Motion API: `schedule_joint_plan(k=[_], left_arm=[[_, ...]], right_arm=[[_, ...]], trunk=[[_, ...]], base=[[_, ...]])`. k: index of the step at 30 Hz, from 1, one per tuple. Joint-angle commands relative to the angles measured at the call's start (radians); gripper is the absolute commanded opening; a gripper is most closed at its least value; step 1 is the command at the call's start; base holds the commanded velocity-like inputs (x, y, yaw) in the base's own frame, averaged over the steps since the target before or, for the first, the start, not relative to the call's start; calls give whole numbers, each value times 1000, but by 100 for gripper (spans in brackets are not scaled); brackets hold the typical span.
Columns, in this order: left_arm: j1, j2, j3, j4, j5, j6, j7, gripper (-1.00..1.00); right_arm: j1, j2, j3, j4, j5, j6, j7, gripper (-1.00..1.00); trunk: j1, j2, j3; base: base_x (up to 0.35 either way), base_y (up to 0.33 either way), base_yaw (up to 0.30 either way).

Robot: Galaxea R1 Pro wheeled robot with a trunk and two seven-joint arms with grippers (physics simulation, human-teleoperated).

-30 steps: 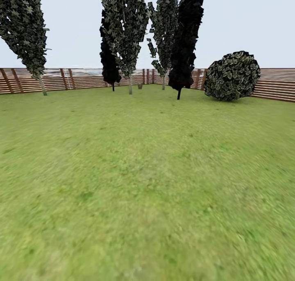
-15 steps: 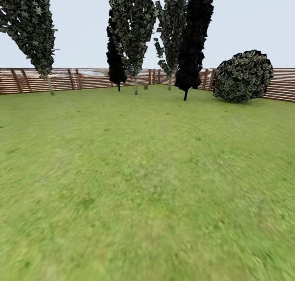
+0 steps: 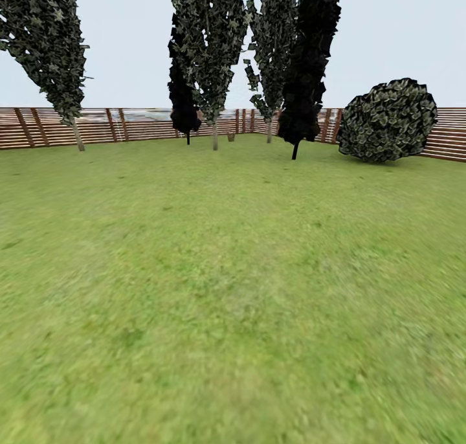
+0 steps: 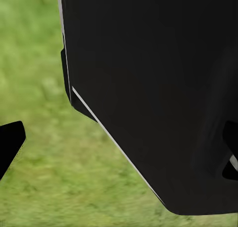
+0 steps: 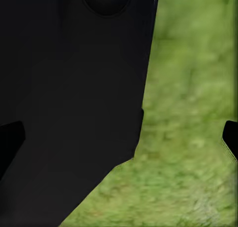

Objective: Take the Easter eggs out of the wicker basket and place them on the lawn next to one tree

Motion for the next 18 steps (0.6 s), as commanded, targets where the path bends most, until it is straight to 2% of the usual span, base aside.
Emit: schedule_joint_plan(k=[1, 18], left_arm=[[0, 0, 1, 0, 1, 1, -4, 100], [0, 0, 1, -1, 1, 1, -4, 100]], right_arm=[[-1, 0, 1, 2, 9, 1, 1, 100], [-1, 1, 1, 2, 9, 1, 1, 100]], trunk=[[1, 0, -1], [1, 0, -1]], base=[[337, 0, 0], [337, 0, 0]])
